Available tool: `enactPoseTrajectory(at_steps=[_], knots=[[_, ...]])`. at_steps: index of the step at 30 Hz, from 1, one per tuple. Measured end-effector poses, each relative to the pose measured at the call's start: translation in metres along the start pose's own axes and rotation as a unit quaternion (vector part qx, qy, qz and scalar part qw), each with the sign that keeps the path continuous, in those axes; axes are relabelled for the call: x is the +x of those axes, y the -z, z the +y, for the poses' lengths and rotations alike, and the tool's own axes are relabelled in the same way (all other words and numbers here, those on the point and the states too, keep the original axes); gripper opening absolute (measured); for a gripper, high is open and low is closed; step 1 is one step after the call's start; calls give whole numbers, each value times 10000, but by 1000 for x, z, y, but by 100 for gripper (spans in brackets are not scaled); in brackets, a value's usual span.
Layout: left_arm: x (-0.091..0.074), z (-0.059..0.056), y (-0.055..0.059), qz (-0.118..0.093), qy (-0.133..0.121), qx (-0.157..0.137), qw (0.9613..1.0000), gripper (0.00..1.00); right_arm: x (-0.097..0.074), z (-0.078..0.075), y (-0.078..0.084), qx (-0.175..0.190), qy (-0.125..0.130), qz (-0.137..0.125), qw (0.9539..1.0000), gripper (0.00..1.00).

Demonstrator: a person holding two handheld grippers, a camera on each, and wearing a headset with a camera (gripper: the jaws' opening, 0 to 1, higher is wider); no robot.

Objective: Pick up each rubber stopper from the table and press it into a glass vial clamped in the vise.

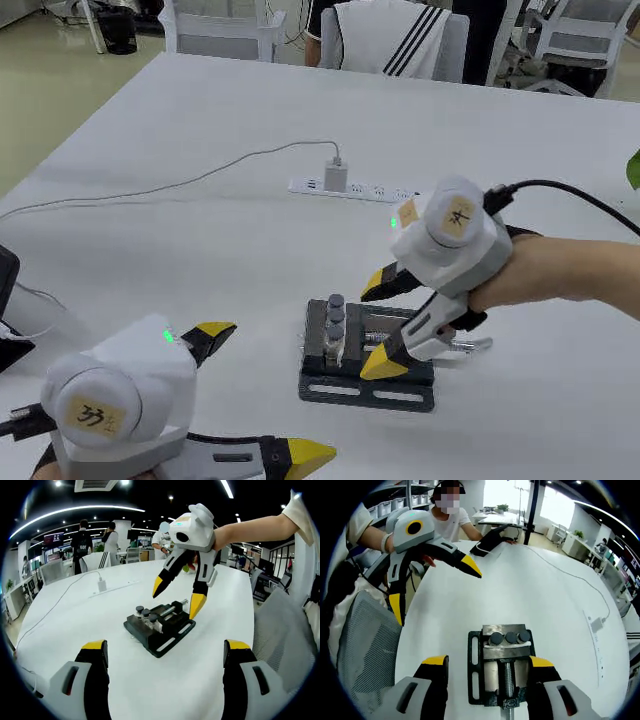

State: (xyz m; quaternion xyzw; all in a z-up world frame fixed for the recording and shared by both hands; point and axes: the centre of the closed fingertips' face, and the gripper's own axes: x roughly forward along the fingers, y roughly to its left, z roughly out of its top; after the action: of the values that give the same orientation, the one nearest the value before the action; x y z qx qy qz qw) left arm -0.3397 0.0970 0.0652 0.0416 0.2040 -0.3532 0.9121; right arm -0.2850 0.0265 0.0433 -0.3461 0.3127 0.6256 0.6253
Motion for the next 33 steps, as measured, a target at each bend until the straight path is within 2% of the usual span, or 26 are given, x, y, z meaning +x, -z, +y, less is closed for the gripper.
enactPoseTrajectory(at_steps=[4, 7, 9, 15, 20, 23, 27, 33], knots=[[-2, 2, 0, -19, -22, -1, 10000, 95, -7, 10, 5, 239, 261, -403, 9986, 78], [-4, 4, 1, -11, -36, 4, 10000, 95, -12, 16, 12, 594, 479, -656, 9949, 86], [-5, 4, 2, -10, -44, 1, 10000, 96, -15, 20, 17, 684, 554, -715, 9935, 90], [-12, 7, 3, -31, -105, -25, 9999, 97, -36, 27, 36, 1327, 983, -1098, 9801, 98], [-16, 7, 9, 41, -132, -36, 9999, 97, -49, 36, 57, 1736, 1212, -1245, 9694, 99], [-18, 6, 13, 124, -116, -4, 9999, 98, -54, 41, 73, 2014, 1388, -1281, 9611, 99], [-21, 6, 16, 170, -114, -15, 9998, 98, -59, 50, 89, 2312, 1498, -1362, 9516, 99], [-23, 9, 18, 237, -132, -42, 9996, 99, -65, 56, 104, 2572, 1647, -1394, 9420, 99]])
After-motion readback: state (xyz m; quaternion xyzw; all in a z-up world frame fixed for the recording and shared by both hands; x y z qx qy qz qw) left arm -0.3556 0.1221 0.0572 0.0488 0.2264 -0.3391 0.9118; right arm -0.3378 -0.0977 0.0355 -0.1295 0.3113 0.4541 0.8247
